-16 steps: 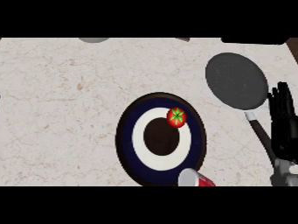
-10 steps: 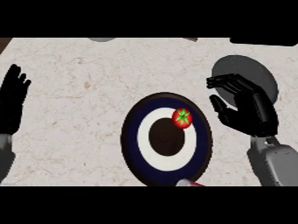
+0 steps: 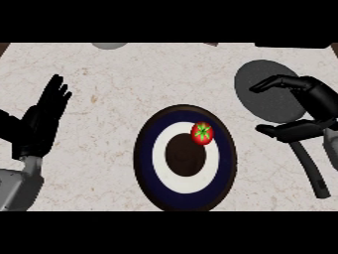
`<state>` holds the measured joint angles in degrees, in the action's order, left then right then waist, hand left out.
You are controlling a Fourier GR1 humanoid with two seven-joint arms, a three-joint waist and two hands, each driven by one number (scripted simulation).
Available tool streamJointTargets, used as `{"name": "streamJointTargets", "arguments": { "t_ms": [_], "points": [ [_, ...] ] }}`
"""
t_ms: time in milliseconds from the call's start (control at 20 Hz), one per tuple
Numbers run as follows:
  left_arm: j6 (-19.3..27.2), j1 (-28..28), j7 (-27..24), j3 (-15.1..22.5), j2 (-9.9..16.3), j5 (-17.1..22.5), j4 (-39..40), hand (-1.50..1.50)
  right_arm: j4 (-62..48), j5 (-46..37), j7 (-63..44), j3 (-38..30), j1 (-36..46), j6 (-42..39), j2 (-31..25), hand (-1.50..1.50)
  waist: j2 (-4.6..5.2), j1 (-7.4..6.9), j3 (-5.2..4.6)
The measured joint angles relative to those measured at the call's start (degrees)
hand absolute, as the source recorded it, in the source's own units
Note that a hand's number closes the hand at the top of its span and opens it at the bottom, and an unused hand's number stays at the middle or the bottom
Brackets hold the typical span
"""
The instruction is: Pick the tomato from the plate and place it in the pan
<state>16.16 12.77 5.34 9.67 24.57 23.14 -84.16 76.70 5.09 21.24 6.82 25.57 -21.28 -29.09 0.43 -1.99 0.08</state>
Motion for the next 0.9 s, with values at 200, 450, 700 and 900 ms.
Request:
{"name": "streamJointTargets", "arguments": {
  "t_ms": [200, 450, 700, 900],
  "points": [
    [-0.32, -0.24, 0.63, 0.25, -0.40, -0.22, -1.01, 0.00, -6.48, -5.80, 7.76, 0.33, 5.33, -4.15, -5.09, -1.50, 0.03, -0.05, 0.01],
    [-0.41, -1.07, 1.00, 0.16, -0.99, -1.07, -1.93, 0.00, -12.97, -12.58, 10.57, 3.34, 14.97, -5.93, -4.33, -1.50, -0.06, 0.09, -0.04],
    [-0.10, -0.98, 2.59, -0.38, -0.84, -1.42, -3.38, 0.00, -12.03, -20.87, 6.54, 9.47, 20.76, -5.70, -2.58, -1.50, -0.34, 0.45, -0.10],
    [-0.34, -1.78, 2.36, -0.47, -1.37, -1.98, -3.65, 0.00, -12.44, -26.74, 3.14, 13.64, 25.15, -6.59, -0.53, -1.50, -0.36, 0.68, -0.11]
  ]
}}
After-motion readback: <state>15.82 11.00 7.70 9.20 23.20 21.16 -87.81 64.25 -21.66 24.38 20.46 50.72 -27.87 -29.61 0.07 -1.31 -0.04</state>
